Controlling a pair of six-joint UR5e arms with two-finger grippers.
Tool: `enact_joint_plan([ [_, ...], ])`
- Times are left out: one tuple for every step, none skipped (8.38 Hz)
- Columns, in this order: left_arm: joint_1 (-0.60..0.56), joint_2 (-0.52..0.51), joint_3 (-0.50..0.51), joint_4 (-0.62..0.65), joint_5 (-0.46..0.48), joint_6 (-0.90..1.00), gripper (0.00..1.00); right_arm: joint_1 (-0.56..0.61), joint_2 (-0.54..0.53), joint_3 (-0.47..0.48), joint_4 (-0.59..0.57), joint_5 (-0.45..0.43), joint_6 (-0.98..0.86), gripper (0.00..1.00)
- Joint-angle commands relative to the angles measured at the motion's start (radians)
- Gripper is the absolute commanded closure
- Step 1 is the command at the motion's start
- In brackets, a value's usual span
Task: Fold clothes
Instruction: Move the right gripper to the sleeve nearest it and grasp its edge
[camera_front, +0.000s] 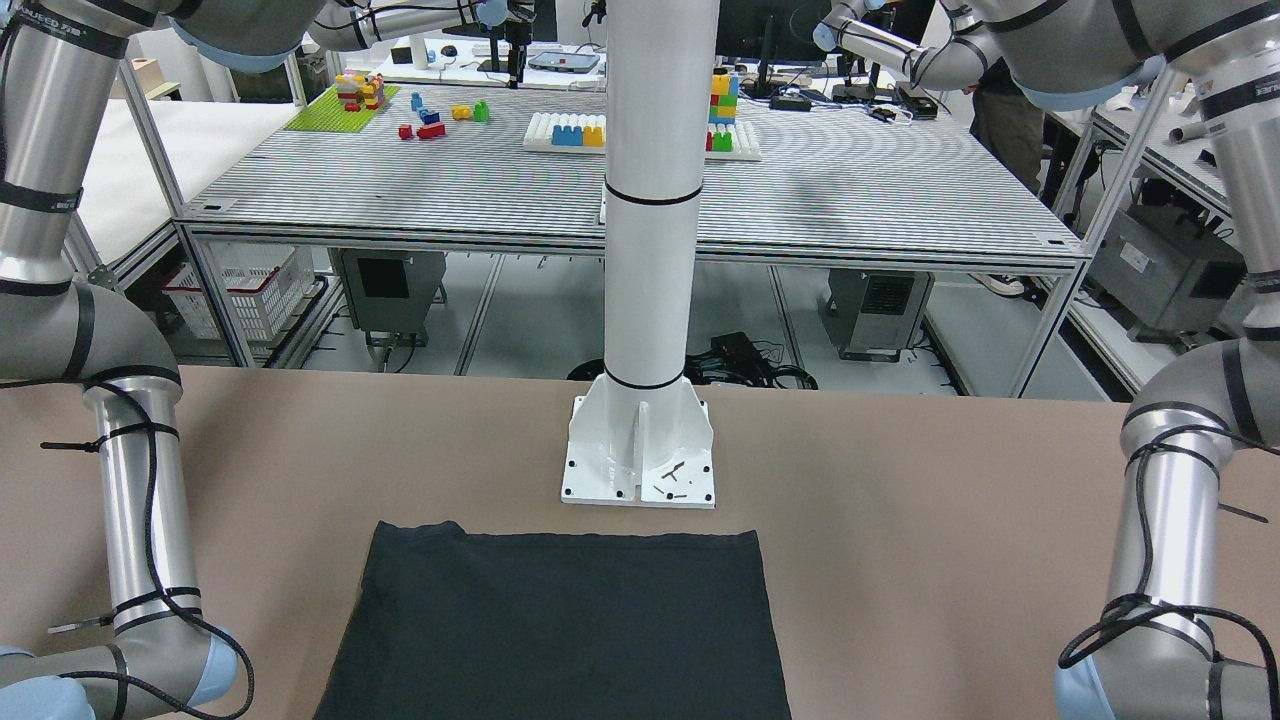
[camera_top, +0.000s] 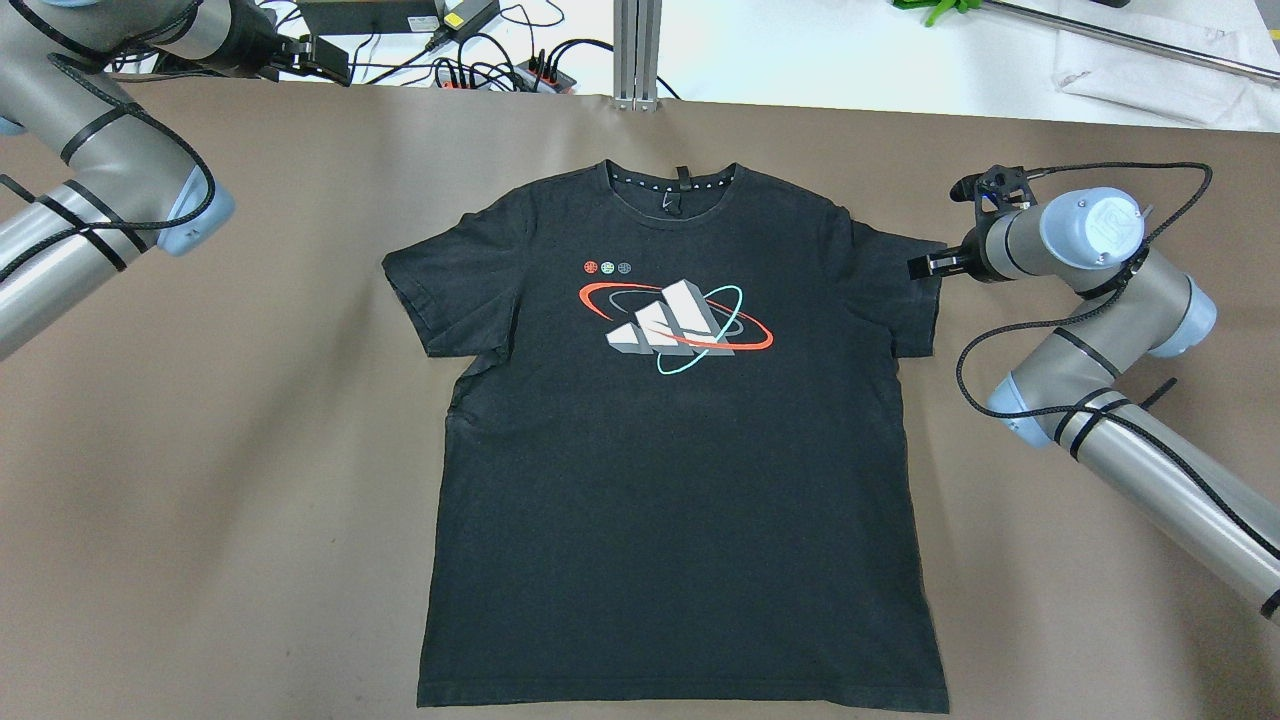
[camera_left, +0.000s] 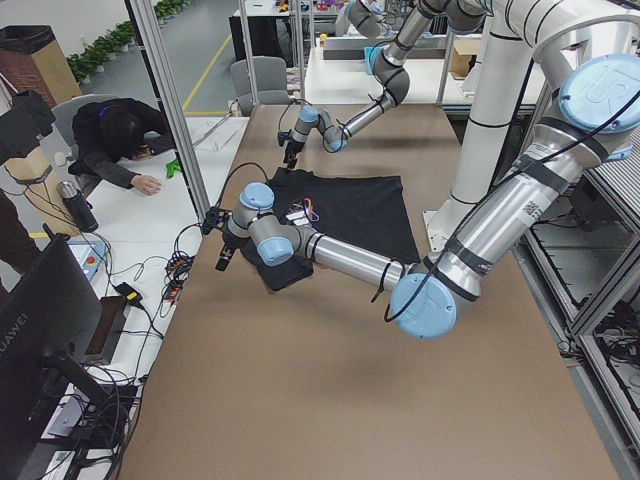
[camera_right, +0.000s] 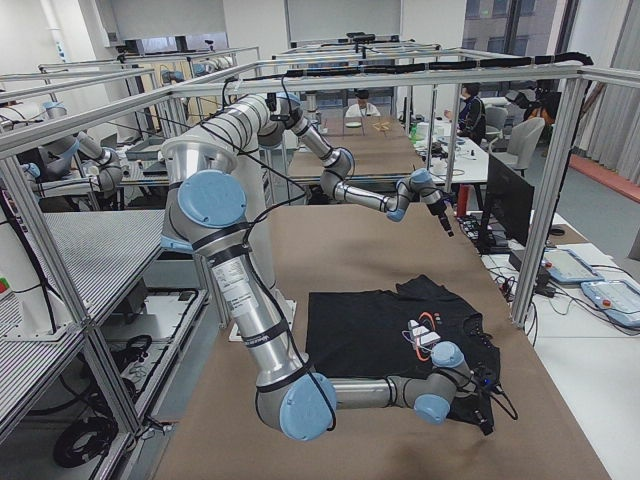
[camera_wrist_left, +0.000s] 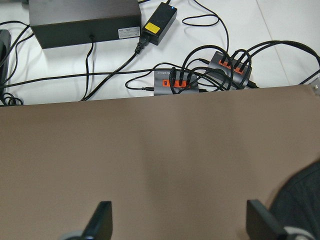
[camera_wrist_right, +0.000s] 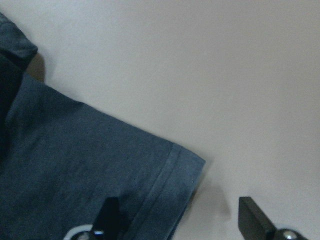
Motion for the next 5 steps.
enact_joint_plan([
  [0.002, 0.001, 0.0, 0.0, 0.0, 0.0, 0.06, -0.002, 0.004, -0.001, -0.024, -0.025, -0.001, 0.65],
  [0.002, 0.001, 0.0, 0.0, 0.0, 0.0, 0.06, -0.003, 0.005, -0.001, -0.024, -0.025, -0.001, 0.74],
  [0.002, 0.001, 0.0, 0.0, 0.0, 0.0, 0.06, -0.005, 0.007, -0.001, -0.024, -0.025, 0.0, 0.8],
  [0.002, 0.0, 0.0, 0.0, 0.0, 0.0, 0.06, -0.005, 0.007, 0.001, -0.024, -0.025, 0.005, 0.9],
  [0.002, -0.002, -0.001, 0.0, 0.0, 0.0, 0.06, -0.003, 0.007, 0.006, -0.024, -0.024, 0.011, 0.99],
])
